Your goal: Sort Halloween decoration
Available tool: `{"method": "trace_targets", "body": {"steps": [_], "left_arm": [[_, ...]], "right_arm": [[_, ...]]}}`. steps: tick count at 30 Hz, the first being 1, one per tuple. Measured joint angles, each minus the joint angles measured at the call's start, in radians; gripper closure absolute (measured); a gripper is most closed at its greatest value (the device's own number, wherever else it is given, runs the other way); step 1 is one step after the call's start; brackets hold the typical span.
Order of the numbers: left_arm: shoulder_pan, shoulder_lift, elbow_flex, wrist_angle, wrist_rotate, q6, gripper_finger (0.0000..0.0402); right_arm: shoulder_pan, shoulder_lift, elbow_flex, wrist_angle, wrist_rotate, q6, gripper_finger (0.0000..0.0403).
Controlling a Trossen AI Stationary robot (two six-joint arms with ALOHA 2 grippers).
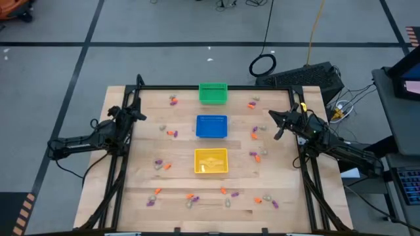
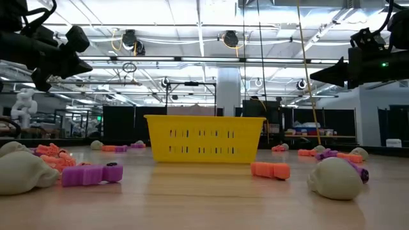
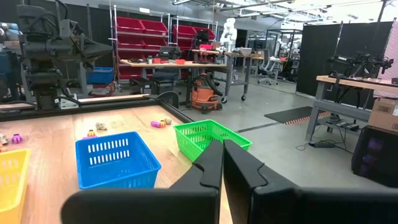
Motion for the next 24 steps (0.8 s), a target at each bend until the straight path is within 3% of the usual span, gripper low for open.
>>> {"method": "trace_targets", "body": {"steps": [14,17,24], "left_arm": [[0.000,0.000,0.000,0.000,0.000,0.000,0.0402],[0.000,0.000,0.000,0.000,0.000,0.000,0.0402],[0.000,0.000,0.000,0.000,0.000,0.000,0.0402]], "right_arm": [[0.000,0.000,0.000,0.145,0.001,0.087,0.0403],[0.000,0.003,0.013,0.167,-0.052,0.089,0.0403],[0.000,0.142,0.095,0.144,-0.082,0.111,0.0403]]}}
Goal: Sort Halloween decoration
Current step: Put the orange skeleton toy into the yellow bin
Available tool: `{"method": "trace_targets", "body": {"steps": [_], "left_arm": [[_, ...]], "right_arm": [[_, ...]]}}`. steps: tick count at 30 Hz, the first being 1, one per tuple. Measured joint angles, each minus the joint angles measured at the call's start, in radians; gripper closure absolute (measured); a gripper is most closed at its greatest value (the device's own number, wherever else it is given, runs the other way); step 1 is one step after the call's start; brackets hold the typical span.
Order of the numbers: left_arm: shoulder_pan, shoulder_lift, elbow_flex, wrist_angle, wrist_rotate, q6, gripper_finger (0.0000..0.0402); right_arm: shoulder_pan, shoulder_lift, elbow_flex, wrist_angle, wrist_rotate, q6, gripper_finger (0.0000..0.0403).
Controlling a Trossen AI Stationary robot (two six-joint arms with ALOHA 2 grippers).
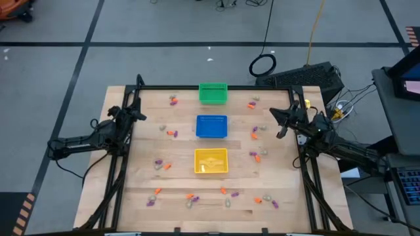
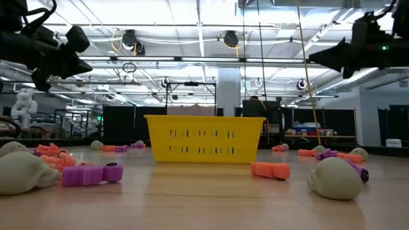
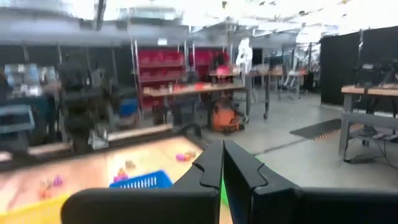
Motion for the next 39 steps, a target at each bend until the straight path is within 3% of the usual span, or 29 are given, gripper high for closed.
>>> {"method": "trace_targets", "body": {"steps": [11,19,26,32,39], "left_arm": [[0.000,0.000,0.000,0.000,0.000,0.000,0.0402],[0.000,0.000,0.000,0.000,0.000,0.000,0.0402],[0.000,0.000,0.000,0.000,0.000,0.000,0.0402],[0.000,0.000,0.000,0.000,0.000,0.000,0.0402],[0.000,0.000,0.000,0.000,0.000,0.000,0.0402]], "right_arm": [[0.000,0.508,0.222,-0.249,-0.053,0.006,0.0400],[0.000,0.796,0.424,-0.516,-0.102,-0.010,0.0349],[0.000,0.961,0.538,-0.749,-0.135,0.091,0.0290],[0.029,1.054,0.541,-0.757,-0.162,0.186,0.0264],[0.077,1.150,0.541,-0.728,-0.182,0.286,0.0263]]}}
